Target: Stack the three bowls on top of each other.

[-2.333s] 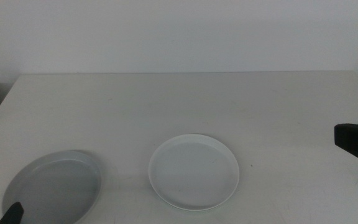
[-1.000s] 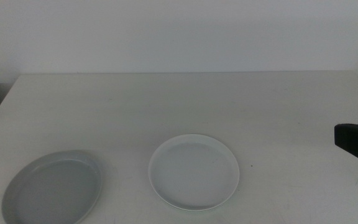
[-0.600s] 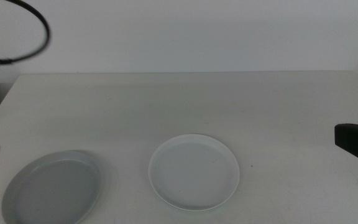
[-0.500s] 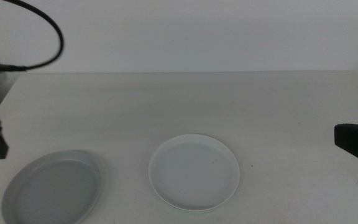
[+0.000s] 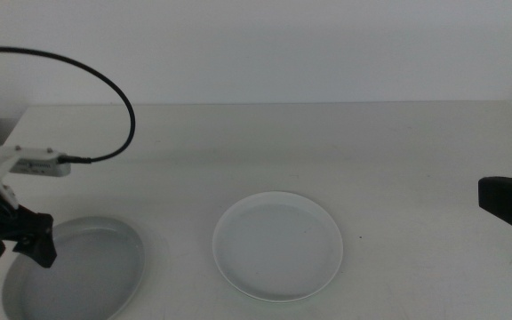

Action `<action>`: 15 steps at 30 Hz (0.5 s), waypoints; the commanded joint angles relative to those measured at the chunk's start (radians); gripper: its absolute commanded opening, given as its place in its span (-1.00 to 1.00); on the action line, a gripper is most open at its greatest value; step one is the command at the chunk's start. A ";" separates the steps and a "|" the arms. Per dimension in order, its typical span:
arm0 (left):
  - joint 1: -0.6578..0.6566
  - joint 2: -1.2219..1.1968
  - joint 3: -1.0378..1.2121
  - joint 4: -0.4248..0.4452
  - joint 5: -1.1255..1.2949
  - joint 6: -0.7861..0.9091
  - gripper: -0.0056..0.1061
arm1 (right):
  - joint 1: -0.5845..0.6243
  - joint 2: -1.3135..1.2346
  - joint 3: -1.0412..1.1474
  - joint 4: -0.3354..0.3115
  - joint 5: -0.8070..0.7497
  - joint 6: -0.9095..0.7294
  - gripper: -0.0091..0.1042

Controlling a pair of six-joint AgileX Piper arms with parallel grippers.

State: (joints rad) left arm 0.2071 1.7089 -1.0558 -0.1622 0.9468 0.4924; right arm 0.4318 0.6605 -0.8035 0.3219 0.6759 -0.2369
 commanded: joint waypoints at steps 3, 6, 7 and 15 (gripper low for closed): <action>0.002 0.008 -0.030 -0.010 -0.061 0.009 0.98 | -0.007 0.000 -0.024 0.004 -0.064 -0.004 0.05; 0.002 0.024 -0.030 -0.004 -0.098 0.009 0.98 | -0.007 0.000 -0.024 0.004 -0.064 -0.004 0.05; 0.002 0.026 -0.030 -0.004 -0.107 0.009 0.98 | -0.007 0.000 -0.024 0.004 -0.064 -0.004 0.05; 0.002 0.074 -0.028 -0.008 -0.147 0.009 0.98 | -0.007 0.000 -0.024 0.004 -0.064 -0.004 0.05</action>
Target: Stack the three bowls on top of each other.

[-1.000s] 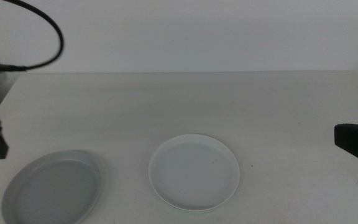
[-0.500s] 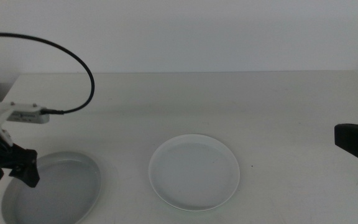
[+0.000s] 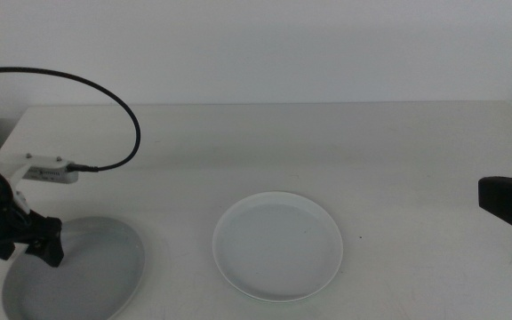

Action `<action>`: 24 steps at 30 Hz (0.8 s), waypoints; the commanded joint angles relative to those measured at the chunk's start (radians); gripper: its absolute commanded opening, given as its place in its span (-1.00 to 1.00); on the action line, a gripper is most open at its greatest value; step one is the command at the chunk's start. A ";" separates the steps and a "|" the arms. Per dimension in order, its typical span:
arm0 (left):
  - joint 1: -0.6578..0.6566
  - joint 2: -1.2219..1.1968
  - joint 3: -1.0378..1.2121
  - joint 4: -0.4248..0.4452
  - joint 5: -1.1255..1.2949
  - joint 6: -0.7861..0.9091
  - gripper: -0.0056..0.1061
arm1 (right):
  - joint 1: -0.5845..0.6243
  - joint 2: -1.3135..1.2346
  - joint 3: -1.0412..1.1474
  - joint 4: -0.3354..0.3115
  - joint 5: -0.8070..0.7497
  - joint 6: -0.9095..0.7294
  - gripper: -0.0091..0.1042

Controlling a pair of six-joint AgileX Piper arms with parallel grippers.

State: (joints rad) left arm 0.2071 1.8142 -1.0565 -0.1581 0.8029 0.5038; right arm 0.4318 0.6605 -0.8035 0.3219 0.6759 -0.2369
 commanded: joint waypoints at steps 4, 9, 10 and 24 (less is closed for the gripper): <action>0.002 -0.008 -0.027 -0.010 -0.001 -0.002 0.91 | -0.007 0.000 -0.024 0.004 -0.064 -0.004 0.05; 0.002 -0.005 -0.027 -0.010 0.002 -0.009 0.37 | -0.007 0.000 -0.024 0.004 -0.064 -0.004 0.05; 0.002 -0.005 -0.027 -0.010 0.004 -0.009 0.19 | -0.007 0.000 -0.024 0.004 -0.064 -0.004 0.05; 0.000 -0.116 -0.112 -0.099 0.169 -0.042 -0.90 | -0.007 0.000 -0.024 0.004 -0.064 -0.004 0.05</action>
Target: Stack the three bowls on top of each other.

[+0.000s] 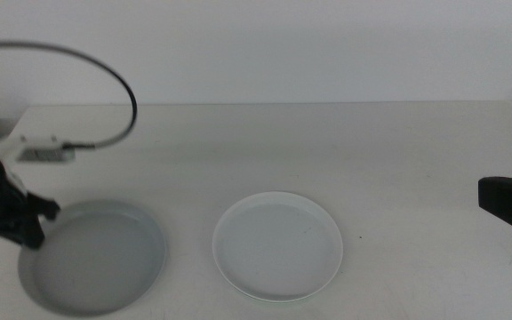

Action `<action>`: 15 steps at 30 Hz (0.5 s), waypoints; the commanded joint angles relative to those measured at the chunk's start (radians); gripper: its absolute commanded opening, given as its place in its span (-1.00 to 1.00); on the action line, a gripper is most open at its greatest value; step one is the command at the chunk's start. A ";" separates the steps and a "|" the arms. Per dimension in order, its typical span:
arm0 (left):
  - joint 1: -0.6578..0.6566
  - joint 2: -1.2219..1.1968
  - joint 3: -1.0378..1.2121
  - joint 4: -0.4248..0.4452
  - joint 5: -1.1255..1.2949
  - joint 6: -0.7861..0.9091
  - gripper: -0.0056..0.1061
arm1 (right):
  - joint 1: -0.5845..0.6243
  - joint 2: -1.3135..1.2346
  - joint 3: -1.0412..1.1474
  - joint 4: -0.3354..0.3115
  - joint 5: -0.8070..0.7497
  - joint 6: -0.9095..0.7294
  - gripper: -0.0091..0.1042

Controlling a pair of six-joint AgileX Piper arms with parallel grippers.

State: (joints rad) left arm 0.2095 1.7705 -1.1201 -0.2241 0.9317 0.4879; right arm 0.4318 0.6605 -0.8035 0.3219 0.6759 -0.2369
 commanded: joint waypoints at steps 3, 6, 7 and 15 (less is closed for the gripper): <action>-0.023 -0.105 -0.128 -0.062 0.154 -0.066 -0.90 | -0.007 0.000 -0.024 0.004 -0.064 -0.004 0.05; -0.090 -0.111 -0.212 -0.073 0.224 -0.106 -0.90 | -0.007 0.000 -0.024 0.004 -0.064 -0.004 0.05; -0.124 -0.111 -0.239 -0.075 0.230 -0.125 -0.90 | -0.007 0.000 -0.024 0.004 -0.064 -0.004 0.05; -0.402 -0.053 -0.380 -0.066 0.163 -0.290 -0.90 | -0.007 0.000 -0.024 0.004 -0.064 -0.004 0.05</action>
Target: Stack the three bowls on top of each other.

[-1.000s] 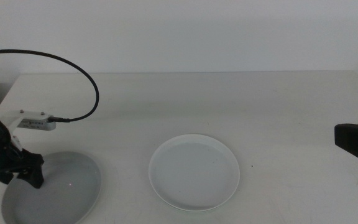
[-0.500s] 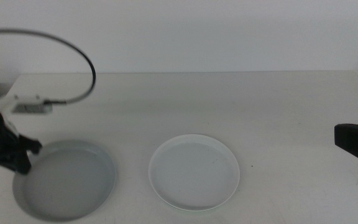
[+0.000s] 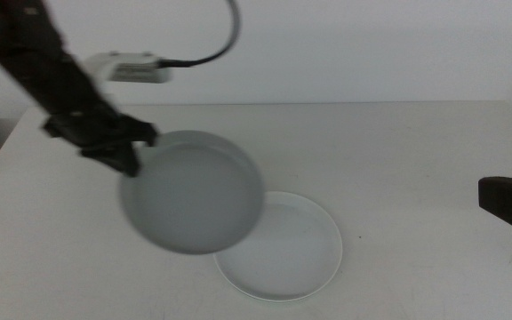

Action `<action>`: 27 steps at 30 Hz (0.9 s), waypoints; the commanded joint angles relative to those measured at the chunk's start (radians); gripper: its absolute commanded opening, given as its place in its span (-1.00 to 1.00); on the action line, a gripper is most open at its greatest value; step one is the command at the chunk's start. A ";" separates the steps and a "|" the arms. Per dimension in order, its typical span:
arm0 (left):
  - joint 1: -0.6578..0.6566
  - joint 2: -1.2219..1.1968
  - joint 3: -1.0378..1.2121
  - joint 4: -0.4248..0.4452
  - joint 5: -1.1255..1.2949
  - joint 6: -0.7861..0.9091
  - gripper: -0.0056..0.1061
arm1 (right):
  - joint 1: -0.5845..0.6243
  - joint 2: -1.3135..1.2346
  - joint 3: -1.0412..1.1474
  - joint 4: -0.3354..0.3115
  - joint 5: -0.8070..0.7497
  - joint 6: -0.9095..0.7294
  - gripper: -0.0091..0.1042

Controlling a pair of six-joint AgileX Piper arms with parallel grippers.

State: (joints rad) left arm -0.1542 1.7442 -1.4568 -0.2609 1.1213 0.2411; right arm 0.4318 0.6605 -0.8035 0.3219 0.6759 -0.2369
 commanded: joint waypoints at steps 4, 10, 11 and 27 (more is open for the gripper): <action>-0.151 0.041 -0.083 -0.033 -0.061 -0.067 -0.90 | -0.007 0.000 -0.024 0.004 -0.064 -0.004 0.05; -0.261 0.126 -0.090 -0.033 -0.148 -0.072 -0.90 | -0.007 0.000 -0.024 0.004 -0.064 -0.004 0.05; -0.269 0.138 -0.090 -0.033 -0.166 -0.072 -0.90 | -0.007 0.000 -0.024 0.004 -0.064 -0.004 0.05; -0.294 0.151 -0.089 0.000 -0.191 -0.086 0.69 | -0.007 0.000 -0.024 0.004 -0.064 -0.004 0.05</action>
State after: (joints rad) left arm -0.4429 1.9806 -1.5134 -0.2540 0.9383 0.1667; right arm 0.4318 0.6605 -0.8035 0.3219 0.6759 -0.2369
